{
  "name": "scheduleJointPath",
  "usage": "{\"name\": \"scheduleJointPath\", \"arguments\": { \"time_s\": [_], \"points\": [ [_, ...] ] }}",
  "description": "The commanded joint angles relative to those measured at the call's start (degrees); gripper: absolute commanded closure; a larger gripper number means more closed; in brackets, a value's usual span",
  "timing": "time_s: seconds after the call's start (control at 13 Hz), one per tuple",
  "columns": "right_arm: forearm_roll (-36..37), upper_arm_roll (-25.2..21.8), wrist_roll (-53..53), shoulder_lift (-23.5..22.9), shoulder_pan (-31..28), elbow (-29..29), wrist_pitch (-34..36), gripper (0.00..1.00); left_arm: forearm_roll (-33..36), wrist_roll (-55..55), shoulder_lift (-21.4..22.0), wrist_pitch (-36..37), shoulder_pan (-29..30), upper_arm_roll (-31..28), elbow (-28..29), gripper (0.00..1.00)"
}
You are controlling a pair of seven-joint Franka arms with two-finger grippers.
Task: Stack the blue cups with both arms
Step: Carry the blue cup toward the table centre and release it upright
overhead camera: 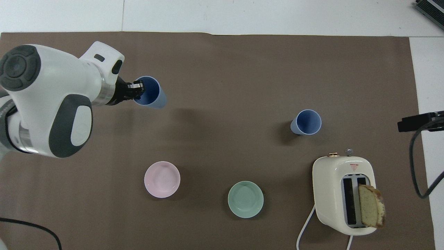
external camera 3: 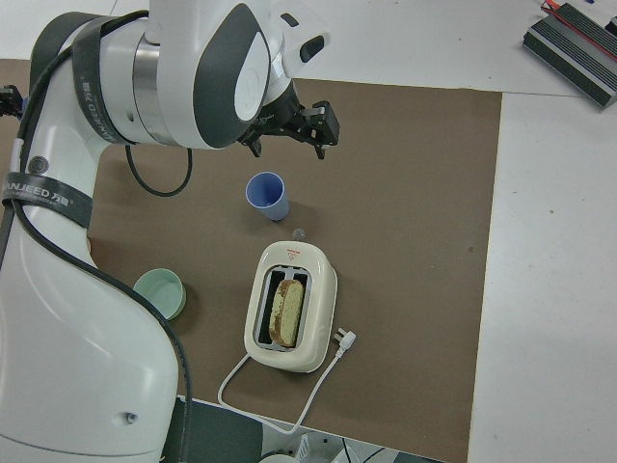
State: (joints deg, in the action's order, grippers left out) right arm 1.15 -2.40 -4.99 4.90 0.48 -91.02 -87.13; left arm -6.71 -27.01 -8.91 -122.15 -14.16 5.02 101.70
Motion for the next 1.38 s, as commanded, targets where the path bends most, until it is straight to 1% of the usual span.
{"name": "scheduleJointPath", "arguments": {
  "time_s": [0.0,0.08,0.38,0.62,0.77,0.92,1.23,1.31],
  "points": [
    [-0.3,0.2,0.9,0.8,-0.3,-0.6,0.3,0.0,0.5,-4.1,-0.7,-3.3,-4.5,-1.0,1.1,1.0],
    [-0.3,0.2,0.9,0.8,-0.3,-0.6,0.3,0.0,0.5,-4.2,-0.8,-4.1,-6.0,-1.1,1.7,1.0],
    [-0.3,0.2,0.9,0.8,-0.3,-0.6,0.3,0.0,0.6,-5.4,-4.0,-7.4,-10.7,-1.1,2.4,1.0],
    [-0.3,0.2,0.9,0.8,-0.3,-0.6,0.3,0.0,2.2,-8.2,-6.2,-11.4,-14.7,-1.2,4.6,1.0],
    [-0.3,0.2,0.9,0.8,-0.3,-0.6,0.3,0.0,3.5,-8.5,-6.1,-11.5,-14.8,-1.2,5.5,1.0],
    [-0.3,0.2,0.9,0.8,-0.3,-0.6,0.2,0.0,4.9,-8.6,-7.1,-13.0,-15.0,-1.1,6.5,1.0],
    [-0.3,0.2,0.9,0.8,-0.3,-0.6,0.3,0.0,5.0,-8.8,-7.2,-13.6,-15.3,-1.1,7.5,1.0],
    [-0.3,0.2,0.9,0.8,-0.3,-0.6,0.2,0.0,5.0,-9.0,-7.4,-13.7,-15.4,-1.1,7.4,0.91]
  ]
}}
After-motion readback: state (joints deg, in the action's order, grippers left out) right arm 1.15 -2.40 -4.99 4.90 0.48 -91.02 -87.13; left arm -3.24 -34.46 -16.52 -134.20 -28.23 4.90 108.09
